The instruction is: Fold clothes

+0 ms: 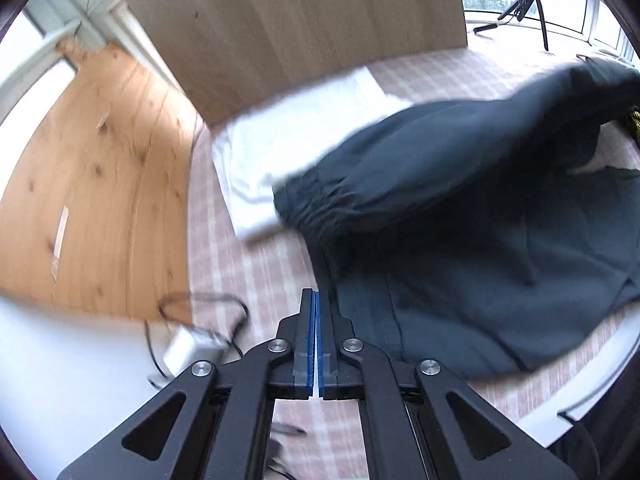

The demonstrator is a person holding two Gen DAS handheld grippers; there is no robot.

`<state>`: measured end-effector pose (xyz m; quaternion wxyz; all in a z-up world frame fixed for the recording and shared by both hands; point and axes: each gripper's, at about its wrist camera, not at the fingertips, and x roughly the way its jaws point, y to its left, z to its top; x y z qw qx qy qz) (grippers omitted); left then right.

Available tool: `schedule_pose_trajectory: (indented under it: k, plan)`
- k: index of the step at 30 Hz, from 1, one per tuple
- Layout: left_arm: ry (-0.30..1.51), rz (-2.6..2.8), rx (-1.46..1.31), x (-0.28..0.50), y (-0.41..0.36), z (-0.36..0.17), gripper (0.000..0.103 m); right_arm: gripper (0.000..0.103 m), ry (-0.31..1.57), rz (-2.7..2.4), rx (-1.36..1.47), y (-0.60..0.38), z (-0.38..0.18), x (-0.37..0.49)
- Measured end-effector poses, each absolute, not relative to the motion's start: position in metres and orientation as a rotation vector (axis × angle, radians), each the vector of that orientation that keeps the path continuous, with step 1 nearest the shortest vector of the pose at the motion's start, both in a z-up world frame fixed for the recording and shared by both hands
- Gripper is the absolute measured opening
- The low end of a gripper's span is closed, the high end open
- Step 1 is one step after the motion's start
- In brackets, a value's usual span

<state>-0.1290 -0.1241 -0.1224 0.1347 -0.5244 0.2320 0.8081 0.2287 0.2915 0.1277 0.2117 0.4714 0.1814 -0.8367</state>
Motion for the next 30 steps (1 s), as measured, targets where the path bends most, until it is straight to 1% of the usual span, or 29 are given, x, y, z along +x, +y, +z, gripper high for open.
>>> schedule_pose_trajectory:
  k: [2,4,5,8,9,10,11,12,13,15,18,19,20,21,23,24,25,26,27,28,29,30]
  plan:
    - [0.648,2.328,-1.584,-0.113,-0.134,-0.141,0.000,0.002,0.462,-2.277,1.387,0.319,0.096,0.230]
    - [0.615,2.314,-1.621,-0.101,-0.142,-0.155,0.000,0.002,0.388,-2.186,1.501,0.351,0.041,0.199]
    - [0.584,2.306,-1.621,-0.097,-0.145,-0.158,0.000,0.002,0.392,-2.168,1.532,0.348,0.030,0.214]
    - [0.410,2.310,-1.639,-0.103,-0.147,-0.163,0.005,0.002,0.468,-2.138,1.569,0.379,-0.030,0.131]
    - [0.378,2.331,-1.631,-0.105,-0.142,-0.163,0.005,0.002,0.466,-2.140,1.575,0.381,-0.030,0.127]
    - [0.393,2.353,-1.612,-0.113,-0.136,-0.162,0.005,0.002,0.464,-2.142,1.580,0.382,-0.031,0.123]
    - [0.432,2.362,-1.589,-0.123,-0.129,-0.163,0.008,0.002,0.463,-2.144,1.586,0.383,-0.032,0.119]
    - [0.465,2.372,-1.570,-0.134,-0.123,-0.163,0.018,0.002,0.486,-2.152,1.587,0.385,-0.029,0.117]
    - [0.471,2.379,-1.557,-0.147,-0.119,-0.163,0.023,0.002,0.508,-2.161,1.589,0.386,-0.026,0.115]
    - [0.426,2.358,-1.523,-0.169,-0.113,-0.158,0.041,0.002,0.537,-2.175,1.591,0.388,-0.022,0.110]
    - [0.432,2.331,-1.500,-0.195,-0.107,-0.158,0.048,0.002,0.587,-2.187,1.578,0.389,-0.027,0.098]
    - [0.437,2.313,-1.511,-0.201,-0.106,-0.161,0.050,0.002,0.601,-2.189,1.570,0.388,-0.027,0.096]
    - [0.441,2.296,-1.521,-0.208,-0.106,-0.165,0.054,0.002,0.614,-2.191,1.562,0.387,-0.028,0.094]
    - [0.441,2.279,-1.536,-0.214,-0.105,-0.169,0.056,0.002,0.618,-2.190,1.554,0.386,-0.028,0.089]
    - [0.405,2.247,-1.573,-0.220,-0.106,-0.177,0.055,0.002,0.622,-2.183,1.550,0.386,-0.040,0.076]
    - [0.381,2.229,-1.588,-0.222,-0.107,-0.180,0.051,0.002,0.626,-2.183,1.549,0.385,-0.041,0.077]
    - [0.373,2.216,-1.597,-0.223,-0.106,-0.182,0.045,0.002,0.626,-2.181,1.550,0.387,-0.047,0.070]
    - [0.395,2.209,-1.596,-0.220,-0.104,-0.180,0.033,0.002,0.627,-2.180,1.551,0.389,-0.053,0.064]
    - [0.418,2.202,-1.596,-0.217,-0.102,-0.179,0.018,0.002,0.627,-2.178,1.552,0.390,-0.060,0.057]
    - [0.432,2.192,-1.598,-0.214,-0.100,-0.176,0.017,0.002,0.628,-2.177,1.553,0.392,-0.066,0.051]
    - [0.425,2.175,-1.607,-0.212,-0.100,-0.172,0.014,0.002,0.628,-2.176,1.553,0.393,-0.072,0.044]
    - [0.413,2.158,-1.616,-0.211,-0.100,-0.167,0.008,0.002,0.626,-2.180,1.552,0.395,-0.076,0.039]
